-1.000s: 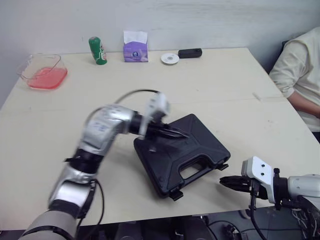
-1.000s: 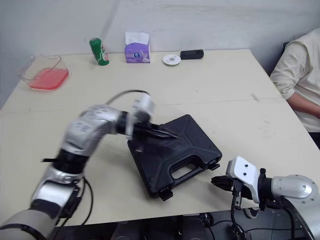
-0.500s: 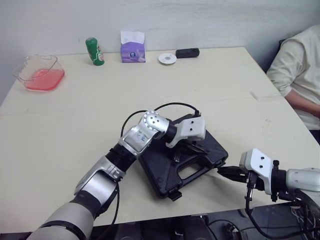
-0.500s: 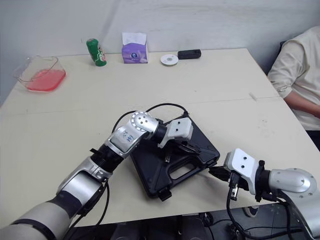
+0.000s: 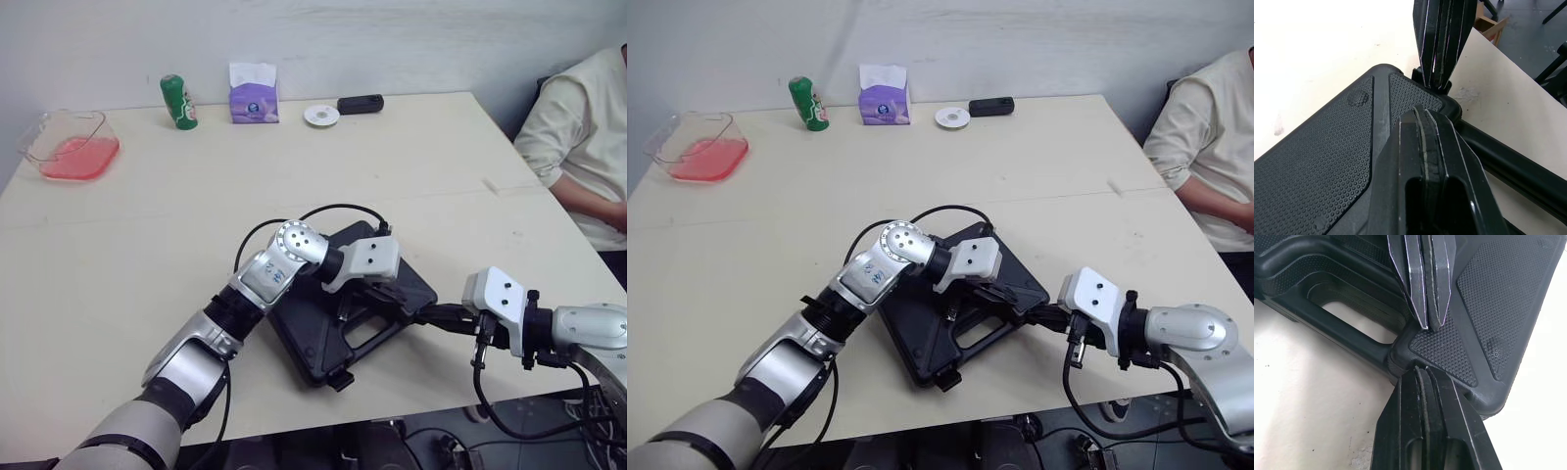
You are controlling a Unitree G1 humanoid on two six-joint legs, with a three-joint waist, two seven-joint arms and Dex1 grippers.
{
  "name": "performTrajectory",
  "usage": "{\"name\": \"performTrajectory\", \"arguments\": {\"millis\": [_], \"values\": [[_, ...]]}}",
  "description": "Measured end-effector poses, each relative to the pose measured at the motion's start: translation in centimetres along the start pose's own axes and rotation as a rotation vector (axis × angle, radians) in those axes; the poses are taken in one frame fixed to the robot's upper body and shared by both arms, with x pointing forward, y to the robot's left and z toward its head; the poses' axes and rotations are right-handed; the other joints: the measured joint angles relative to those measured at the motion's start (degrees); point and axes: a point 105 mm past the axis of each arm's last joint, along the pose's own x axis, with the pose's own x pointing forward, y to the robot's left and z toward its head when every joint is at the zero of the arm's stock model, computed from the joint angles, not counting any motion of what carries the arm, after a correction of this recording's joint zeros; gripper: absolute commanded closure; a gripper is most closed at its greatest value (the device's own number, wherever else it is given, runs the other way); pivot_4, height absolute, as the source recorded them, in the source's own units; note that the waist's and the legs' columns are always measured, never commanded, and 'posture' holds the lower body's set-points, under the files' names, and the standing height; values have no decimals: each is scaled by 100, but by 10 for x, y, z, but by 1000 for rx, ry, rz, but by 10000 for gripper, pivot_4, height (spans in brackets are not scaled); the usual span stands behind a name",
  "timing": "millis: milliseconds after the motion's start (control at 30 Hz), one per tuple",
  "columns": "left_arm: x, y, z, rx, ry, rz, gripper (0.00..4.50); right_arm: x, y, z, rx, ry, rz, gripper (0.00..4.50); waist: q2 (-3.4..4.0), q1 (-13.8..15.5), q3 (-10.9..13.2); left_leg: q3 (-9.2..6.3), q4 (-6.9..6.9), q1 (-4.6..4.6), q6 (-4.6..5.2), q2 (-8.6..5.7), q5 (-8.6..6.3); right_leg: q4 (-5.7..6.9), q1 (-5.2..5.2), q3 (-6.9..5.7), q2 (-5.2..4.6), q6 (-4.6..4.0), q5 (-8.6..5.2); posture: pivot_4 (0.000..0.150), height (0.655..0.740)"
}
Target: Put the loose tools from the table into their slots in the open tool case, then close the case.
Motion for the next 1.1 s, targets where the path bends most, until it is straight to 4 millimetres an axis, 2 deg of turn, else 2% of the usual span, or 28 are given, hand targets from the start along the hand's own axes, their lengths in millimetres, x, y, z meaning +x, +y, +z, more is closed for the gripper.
{"name": "performTrajectory", "arguments": {"millis": [100,267,400,600,800,1100], "values": [[2,1,1,-4,-5,8,44691,-1,4,-2,29,-2,26,45000,0,14,0,-4,0,-2,3,-2,-1,-2,1,-4,-1,0,1,1500,7244],[2,5,0,-10,-2,18,44691,-12,23,0,131,-8,144,45000,0,31,0,-15,1,-7,16,-4,-6,-11,8,-12,-7,3,6,1500,7244],[2,5,-1,-8,-5,20,44691,-18,32,-12,176,71,182,45000,-1,33,-1,-19,0,-11,23,-6,-10,-17,10,-16,-14,3,8,1500,7244],[4,7,0,-15,-11,20,44691,-12,3,-32,162,154,19,45000,-3,25,-2,-20,1,-17,25,-11,-10,-20,7,-18,-20,4,12,1500,7244],[4,7,0,-1,-11,20,44691,0,-2,-20,134,89,4,45000,-3,27,-2,-28,1,-25,25,-11,-8,-21,5,-28,-22,6,13,1500,7244],[6,13,2,132,43,61,44691,4,-11,-14,131,64,-21,45000,-3,5,-2,-28,1,-24,26,-9,-7,-21,5,-28,-23,3,17,1500,7244]]}}
